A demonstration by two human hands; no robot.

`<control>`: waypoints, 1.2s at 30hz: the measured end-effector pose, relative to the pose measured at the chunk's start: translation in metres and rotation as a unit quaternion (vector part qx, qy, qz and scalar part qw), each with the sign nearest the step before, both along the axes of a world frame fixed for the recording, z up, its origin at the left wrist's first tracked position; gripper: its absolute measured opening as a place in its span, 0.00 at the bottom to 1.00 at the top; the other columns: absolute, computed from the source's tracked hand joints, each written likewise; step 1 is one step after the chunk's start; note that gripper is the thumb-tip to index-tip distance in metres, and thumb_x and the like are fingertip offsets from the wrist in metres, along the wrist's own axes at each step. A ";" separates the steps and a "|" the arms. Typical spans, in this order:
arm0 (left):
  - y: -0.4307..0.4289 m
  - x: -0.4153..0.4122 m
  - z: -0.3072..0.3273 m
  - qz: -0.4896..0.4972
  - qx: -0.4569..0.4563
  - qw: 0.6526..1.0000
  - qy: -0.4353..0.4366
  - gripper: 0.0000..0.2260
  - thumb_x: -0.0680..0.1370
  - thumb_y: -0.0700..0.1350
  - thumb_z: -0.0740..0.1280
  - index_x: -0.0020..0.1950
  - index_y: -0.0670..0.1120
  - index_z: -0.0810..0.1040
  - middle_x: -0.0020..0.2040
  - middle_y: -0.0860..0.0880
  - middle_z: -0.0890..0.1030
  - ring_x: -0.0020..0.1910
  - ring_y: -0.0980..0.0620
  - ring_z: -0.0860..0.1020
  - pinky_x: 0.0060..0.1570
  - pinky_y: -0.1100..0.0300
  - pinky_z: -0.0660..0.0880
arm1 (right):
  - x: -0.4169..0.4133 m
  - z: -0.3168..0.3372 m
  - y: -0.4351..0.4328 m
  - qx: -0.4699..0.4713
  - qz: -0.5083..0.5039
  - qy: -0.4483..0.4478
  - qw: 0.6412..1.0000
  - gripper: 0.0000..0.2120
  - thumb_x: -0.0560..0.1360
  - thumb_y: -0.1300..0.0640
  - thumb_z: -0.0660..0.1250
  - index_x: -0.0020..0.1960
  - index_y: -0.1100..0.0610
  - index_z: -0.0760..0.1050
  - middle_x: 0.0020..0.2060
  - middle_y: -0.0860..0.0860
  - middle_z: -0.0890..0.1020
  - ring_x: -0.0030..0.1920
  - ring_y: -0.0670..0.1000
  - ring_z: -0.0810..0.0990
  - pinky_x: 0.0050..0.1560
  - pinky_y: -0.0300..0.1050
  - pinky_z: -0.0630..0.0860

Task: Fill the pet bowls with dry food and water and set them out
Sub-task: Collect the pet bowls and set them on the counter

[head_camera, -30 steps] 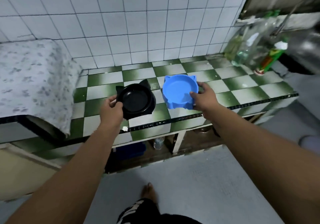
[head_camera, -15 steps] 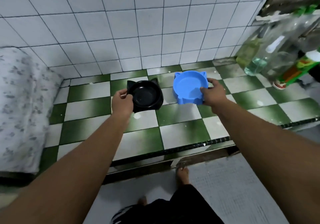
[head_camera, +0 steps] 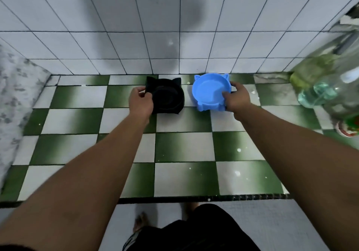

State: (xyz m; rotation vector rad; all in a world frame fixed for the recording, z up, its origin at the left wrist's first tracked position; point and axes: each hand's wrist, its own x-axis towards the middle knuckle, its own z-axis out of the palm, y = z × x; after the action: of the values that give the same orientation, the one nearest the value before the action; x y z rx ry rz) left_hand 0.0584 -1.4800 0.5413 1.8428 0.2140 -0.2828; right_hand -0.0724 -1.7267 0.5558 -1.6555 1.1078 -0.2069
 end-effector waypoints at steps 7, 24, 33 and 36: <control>-0.016 0.030 -0.011 0.018 -0.007 1.000 0.012 0.13 0.81 0.40 0.68 0.66 0.46 0.76 0.58 0.48 0.81 0.53 0.52 0.81 0.56 0.55 0.81 | 0.028 -0.015 -0.014 -0.049 0.045 0.016 0.998 0.22 0.77 0.59 0.65 0.70 0.53 0.69 0.56 0.58 0.79 0.54 0.60 0.80 0.55 0.60 0.81; -0.014 0.062 -0.016 -0.080 0.246 0.965 -0.029 0.08 0.76 0.44 0.72 0.50 0.40 0.80 0.45 0.45 0.80 0.41 0.45 0.80 0.36 0.60 0.76 | 0.046 -0.020 -0.027 -0.122 0.019 0.162 0.979 0.21 0.74 0.67 0.64 0.66 0.59 0.75 0.59 0.58 0.79 0.57 0.61 0.80 0.51 0.46 0.77; -0.021 0.063 -0.020 -0.072 0.253 0.964 -0.025 0.05 0.76 0.44 0.70 0.46 0.43 0.78 0.40 0.49 0.79 0.37 0.48 0.78 0.34 0.61 0.70 | 0.048 -0.023 -0.029 -0.141 0.016 0.163 0.976 0.22 0.72 0.69 0.65 0.65 0.58 0.76 0.58 0.58 0.80 0.55 0.59 0.81 0.56 0.50 0.80; -0.021 0.061 -0.022 -0.066 0.244 0.967 -0.025 0.05 0.75 0.44 0.70 0.46 0.42 0.79 0.43 0.46 0.81 0.41 0.45 0.80 0.40 0.58 0.74 | 0.046 -0.024 -0.028 -0.140 0.016 0.158 0.977 0.22 0.73 0.69 0.65 0.65 0.58 0.76 0.58 0.58 0.81 0.54 0.59 0.82 0.55 0.51 0.81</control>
State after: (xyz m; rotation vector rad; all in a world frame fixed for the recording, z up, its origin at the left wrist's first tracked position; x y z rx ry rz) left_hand 0.1194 -1.5007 0.5189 2.3568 0.1319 -0.2940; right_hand -0.0265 -1.7545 0.5319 -2.0059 1.3346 -0.0814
